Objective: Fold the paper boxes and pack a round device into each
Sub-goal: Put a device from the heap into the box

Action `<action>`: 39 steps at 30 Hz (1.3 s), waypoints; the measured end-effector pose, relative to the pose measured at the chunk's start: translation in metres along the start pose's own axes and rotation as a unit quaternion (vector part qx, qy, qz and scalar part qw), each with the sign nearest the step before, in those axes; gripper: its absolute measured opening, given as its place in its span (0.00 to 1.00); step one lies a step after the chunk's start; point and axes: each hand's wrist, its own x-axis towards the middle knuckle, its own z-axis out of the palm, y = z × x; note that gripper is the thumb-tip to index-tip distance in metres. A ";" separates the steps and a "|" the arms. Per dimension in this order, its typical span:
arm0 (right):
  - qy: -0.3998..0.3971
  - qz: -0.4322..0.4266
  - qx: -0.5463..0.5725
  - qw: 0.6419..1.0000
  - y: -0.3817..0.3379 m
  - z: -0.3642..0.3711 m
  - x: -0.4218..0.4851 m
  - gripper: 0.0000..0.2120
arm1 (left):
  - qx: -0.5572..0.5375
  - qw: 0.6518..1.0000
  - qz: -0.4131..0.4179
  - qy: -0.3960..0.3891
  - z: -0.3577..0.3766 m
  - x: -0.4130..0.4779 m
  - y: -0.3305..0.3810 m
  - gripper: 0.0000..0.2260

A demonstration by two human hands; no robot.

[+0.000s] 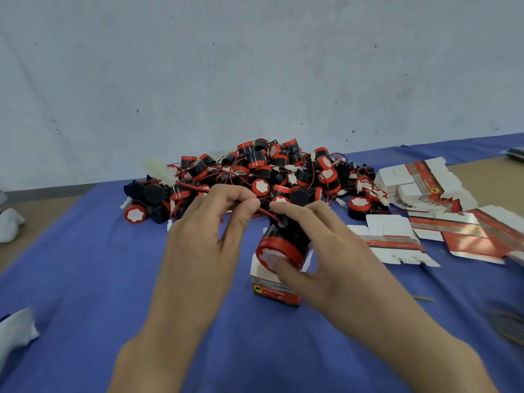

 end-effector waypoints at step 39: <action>0.134 0.237 0.336 0.902 0.048 0.032 -0.017 0.43 | -0.188 0.917 -0.327 -0.130 0.014 -0.012 -0.029 0.06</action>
